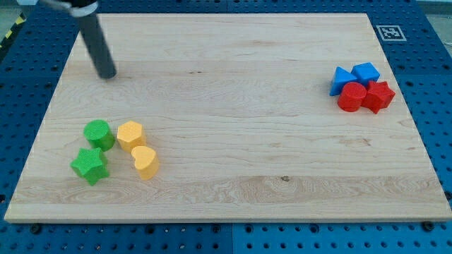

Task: Slide the green star along with yellow heart right a bit

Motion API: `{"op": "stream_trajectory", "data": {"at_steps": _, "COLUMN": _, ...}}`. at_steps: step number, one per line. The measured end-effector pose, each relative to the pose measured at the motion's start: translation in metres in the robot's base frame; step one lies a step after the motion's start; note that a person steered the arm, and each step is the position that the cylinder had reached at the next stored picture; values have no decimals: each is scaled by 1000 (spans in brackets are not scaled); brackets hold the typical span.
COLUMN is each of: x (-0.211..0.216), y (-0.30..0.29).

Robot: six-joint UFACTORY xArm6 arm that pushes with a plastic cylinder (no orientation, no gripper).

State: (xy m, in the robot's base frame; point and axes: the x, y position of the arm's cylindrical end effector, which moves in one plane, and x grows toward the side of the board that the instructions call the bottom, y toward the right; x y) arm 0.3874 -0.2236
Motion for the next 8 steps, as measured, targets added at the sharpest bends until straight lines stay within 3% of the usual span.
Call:
{"op": "stream_trajectory", "data": {"at_steps": 3, "x": 153, "y": -27}}
{"op": "stream_trajectory", "data": {"at_steps": 8, "x": 196, "y": 132}}
